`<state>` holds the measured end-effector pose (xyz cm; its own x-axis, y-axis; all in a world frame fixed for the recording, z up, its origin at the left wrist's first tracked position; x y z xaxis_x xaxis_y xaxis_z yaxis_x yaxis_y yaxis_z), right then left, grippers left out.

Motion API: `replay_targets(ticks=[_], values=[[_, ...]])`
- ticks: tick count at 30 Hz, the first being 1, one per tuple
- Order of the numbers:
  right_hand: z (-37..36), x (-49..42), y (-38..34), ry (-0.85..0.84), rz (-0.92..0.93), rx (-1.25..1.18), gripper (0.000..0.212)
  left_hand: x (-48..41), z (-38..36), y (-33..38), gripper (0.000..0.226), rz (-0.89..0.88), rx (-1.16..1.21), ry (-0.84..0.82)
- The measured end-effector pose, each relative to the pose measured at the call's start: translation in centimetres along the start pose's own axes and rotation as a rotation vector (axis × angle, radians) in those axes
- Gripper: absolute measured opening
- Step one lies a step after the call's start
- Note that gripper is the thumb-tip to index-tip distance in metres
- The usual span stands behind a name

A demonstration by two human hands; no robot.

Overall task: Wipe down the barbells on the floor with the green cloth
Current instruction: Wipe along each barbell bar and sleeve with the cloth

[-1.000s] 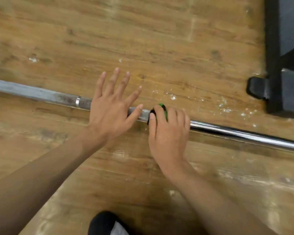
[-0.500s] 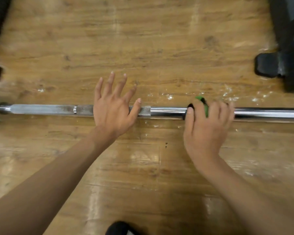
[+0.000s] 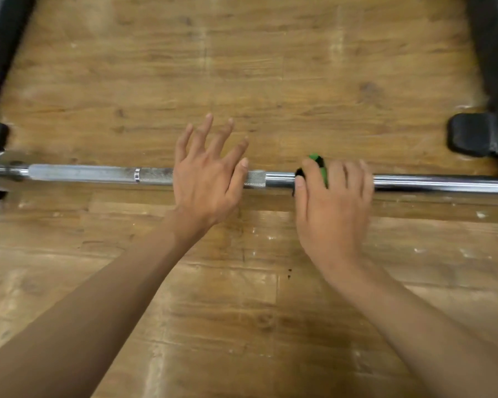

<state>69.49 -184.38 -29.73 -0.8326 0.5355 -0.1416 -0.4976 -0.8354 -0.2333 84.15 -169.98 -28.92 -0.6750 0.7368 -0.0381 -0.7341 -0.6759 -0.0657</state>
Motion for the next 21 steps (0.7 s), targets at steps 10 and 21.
replay_targets(ticks=[10,21], values=[[1.8,-2.1,10.7,0.029,-0.022,0.051,0.04,-3.0,-0.3,-0.6,0.055,0.046,-0.006,-0.032],[1.6,-4.1,7.1,-0.064,0.15,0.09,0.038,-3.8,0.1,-0.6,0.058,0.045,0.008,-0.085]])
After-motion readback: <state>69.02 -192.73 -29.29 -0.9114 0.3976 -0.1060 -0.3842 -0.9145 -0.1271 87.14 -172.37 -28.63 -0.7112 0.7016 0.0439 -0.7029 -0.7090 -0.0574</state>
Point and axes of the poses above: each hand's wrist, its own x-axis away from the middle knuckle, its own z-axis out of the back of the hand, y = z × x, the point moved 1 cm from there along -x, towards the middle knuckle, and after that the axes turned 13 degrees about -y, right-handed, at the moved point
